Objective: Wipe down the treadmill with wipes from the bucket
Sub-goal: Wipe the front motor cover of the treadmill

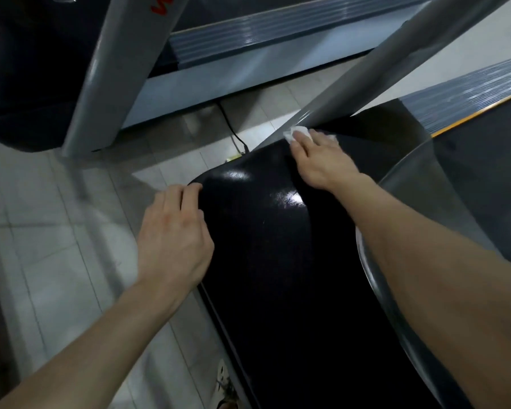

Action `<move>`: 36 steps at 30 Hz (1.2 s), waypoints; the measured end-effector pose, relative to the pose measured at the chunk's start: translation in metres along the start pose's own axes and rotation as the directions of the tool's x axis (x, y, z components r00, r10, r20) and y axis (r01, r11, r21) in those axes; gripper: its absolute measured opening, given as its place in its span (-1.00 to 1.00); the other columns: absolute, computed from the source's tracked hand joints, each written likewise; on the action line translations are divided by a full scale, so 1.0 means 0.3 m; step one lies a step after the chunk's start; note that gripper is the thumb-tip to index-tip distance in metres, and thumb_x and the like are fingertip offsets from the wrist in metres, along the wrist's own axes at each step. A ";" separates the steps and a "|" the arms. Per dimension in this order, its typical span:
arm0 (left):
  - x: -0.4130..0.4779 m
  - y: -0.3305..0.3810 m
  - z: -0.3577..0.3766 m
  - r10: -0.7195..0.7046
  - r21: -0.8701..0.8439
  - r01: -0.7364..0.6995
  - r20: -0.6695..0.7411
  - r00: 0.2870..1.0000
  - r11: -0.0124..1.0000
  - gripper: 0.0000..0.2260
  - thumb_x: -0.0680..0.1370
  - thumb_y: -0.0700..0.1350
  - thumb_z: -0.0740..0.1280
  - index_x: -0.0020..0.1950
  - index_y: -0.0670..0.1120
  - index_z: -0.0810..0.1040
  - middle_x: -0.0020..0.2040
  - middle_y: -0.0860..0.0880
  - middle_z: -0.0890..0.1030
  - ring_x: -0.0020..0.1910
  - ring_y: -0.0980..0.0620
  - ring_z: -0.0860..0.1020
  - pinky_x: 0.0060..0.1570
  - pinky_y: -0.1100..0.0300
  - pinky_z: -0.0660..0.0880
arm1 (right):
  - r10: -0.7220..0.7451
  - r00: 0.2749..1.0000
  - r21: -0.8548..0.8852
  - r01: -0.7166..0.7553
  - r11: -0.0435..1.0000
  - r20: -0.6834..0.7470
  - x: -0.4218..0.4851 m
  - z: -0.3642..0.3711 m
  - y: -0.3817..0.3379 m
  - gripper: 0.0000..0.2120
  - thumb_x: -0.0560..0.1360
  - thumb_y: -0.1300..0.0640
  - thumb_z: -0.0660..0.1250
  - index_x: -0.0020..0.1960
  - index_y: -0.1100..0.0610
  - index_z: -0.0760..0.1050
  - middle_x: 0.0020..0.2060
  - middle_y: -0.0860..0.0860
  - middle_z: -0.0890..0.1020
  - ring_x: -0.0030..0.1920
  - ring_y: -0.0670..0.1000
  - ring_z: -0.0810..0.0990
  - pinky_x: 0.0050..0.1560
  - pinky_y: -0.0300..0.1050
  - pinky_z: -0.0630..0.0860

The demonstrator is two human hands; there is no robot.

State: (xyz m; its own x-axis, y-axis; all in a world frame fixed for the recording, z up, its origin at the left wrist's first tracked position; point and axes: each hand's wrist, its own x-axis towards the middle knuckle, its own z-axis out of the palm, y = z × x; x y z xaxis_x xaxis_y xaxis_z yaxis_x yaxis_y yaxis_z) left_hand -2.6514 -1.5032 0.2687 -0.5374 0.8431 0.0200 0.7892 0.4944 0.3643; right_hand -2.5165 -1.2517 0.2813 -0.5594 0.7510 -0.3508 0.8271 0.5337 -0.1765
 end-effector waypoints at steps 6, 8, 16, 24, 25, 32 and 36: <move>0.050 0.061 0.052 -0.006 -0.025 0.006 -0.027 1.000 1.000 -0.67 0.67 -0.22 0.27 0.44 -0.17 0.47 0.24 -0.18 0.52 0.17 -0.20 0.49 0.20 -0.18 0.49 | -0.528 0.847 0.077 0.523 0.849 0.066 -0.101 0.034 -0.024 -0.49 0.75 -0.23 -0.04 0.67 -0.21 0.19 0.68 -0.11 0.18 0.65 -0.14 0.05 0.66 -0.11 -0.09; 0.075 0.105 0.071 0.059 -0.046 -0.061 -0.040 0.997 0.997 -0.69 0.70 -0.15 0.27 0.44 -0.16 0.49 0.27 -0.14 0.53 0.21 -0.17 0.50 0.27 -0.15 0.47 | -0.154 0.988 -0.020 0.154 0.988 0.032 0.055 -0.011 0.223 -0.35 0.68 -0.29 -0.24 0.69 -0.13 0.16 0.69 0.01 0.18 0.67 0.07 0.11 0.65 0.05 -0.03; 0.231 0.330 0.206 0.212 -0.065 -0.211 0.012 0.977 0.975 -0.63 0.71 -0.01 0.15 0.44 -0.12 0.54 0.40 -0.11 0.56 0.39 -0.14 0.48 0.47 -0.11 0.36 | -0.540 0.840 0.068 0.542 0.837 -0.045 -0.247 0.021 0.252 -0.53 0.79 -0.04 0.04 0.69 -0.05 0.23 0.68 0.00 0.24 0.68 0.00 0.13 0.68 -0.09 -0.04; 0.203 0.353 0.199 0.181 -0.008 -0.181 0.053 0.982 0.983 -0.60 0.71 -0.01 0.16 0.48 -0.11 0.54 0.49 -0.09 0.52 0.50 -0.12 0.42 0.56 -0.14 0.28 | -0.575 0.818 0.084 0.574 0.815 -0.007 -0.409 0.050 0.275 -0.48 0.77 -0.10 0.10 0.70 0.00 0.21 0.70 0.07 0.18 0.71 0.07 0.07 0.70 0.10 -0.01; 0.202 0.357 0.197 0.179 -0.010 -0.178 0.055 0.982 0.984 -0.60 0.70 -0.01 0.16 0.48 -0.11 0.54 0.49 -0.09 0.52 0.51 -0.12 0.42 0.56 -0.14 0.28 | -0.619 0.785 0.092 0.618 0.781 -0.025 -0.412 0.047 0.319 -0.49 0.77 -0.05 0.15 0.69 -0.01 0.23 0.70 0.04 0.17 0.71 0.04 0.05 0.70 0.04 -0.05; 0.203 0.354 0.208 0.169 -0.025 -0.168 0.063 0.983 0.985 -0.63 0.71 -0.03 0.22 0.48 -0.11 0.54 0.50 -0.08 0.52 0.52 -0.10 0.40 0.58 -0.12 0.24 | -0.001 0.981 0.325 0.065 0.943 -0.193 -0.339 0.045 0.333 -0.51 0.78 -0.05 0.09 0.68 0.04 0.26 0.71 0.09 0.11 0.72 0.05 -0.02 0.70 0.13 -0.01; 0.203 0.350 0.209 0.174 -0.020 -0.173 0.053 0.983 0.985 -0.60 0.69 -0.02 0.19 0.47 -0.12 0.55 0.49 -0.10 0.53 0.51 -0.13 0.42 0.55 -0.15 0.28 | -0.453 0.888 0.264 0.456 0.850 -0.076 -0.628 0.099 0.259 -0.48 0.76 -0.01 0.21 0.68 0.06 0.26 0.72 0.06 0.09 0.72 0.07 -0.02 0.70 0.15 -0.01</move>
State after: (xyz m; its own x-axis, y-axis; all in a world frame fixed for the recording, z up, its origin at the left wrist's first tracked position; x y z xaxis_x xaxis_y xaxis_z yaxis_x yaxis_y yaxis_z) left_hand -2.5826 -1.3867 0.2498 -0.3755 0.9262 0.0331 0.8641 0.3370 0.3738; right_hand -2.3452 -1.3633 0.3063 -0.8758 0.4549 -0.1616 0.4622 0.6935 -0.5526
